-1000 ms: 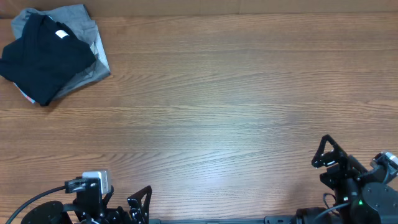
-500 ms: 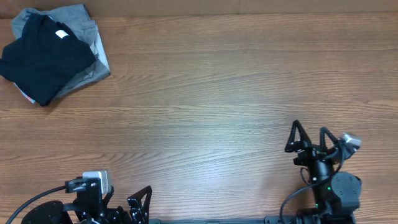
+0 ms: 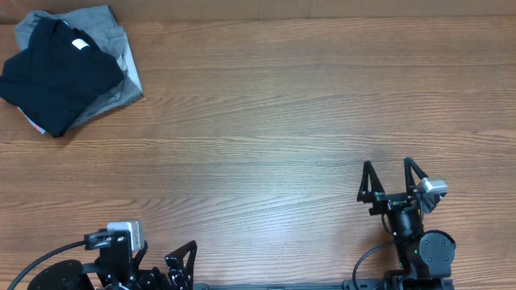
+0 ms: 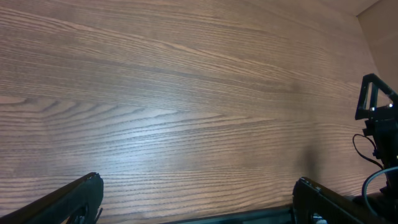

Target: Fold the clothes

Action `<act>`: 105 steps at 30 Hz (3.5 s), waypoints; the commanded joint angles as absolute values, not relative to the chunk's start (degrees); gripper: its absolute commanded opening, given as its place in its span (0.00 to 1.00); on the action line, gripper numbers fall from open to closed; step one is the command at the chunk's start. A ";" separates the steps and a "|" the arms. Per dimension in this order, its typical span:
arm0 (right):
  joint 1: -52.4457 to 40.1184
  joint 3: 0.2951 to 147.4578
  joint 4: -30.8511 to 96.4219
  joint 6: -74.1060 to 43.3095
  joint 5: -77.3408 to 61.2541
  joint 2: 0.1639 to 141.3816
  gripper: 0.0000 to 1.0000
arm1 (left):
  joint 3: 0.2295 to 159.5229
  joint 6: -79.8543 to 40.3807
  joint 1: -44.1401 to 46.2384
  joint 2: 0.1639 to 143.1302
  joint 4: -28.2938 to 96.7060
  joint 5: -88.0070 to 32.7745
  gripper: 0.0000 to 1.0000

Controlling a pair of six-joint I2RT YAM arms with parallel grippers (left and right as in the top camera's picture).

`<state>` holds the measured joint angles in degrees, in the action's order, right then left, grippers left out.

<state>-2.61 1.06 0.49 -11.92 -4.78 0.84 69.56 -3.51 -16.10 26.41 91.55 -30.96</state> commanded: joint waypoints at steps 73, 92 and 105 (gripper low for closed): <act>1.96 0.45 4.40 -7.03 -4.62 0.16 1.00 | 8.40 -17.06 1.15 0.25 4.86 -14.06 1.00; 1.96 0.45 4.40 -7.03 -4.62 0.16 1.00 | 0.27 -13.93 1.15 0.21 3.88 -5.74 1.00; 1.96 0.45 4.40 -7.03 -4.62 0.16 1.00 | 0.27 -13.93 1.15 0.25 3.88 -5.74 1.00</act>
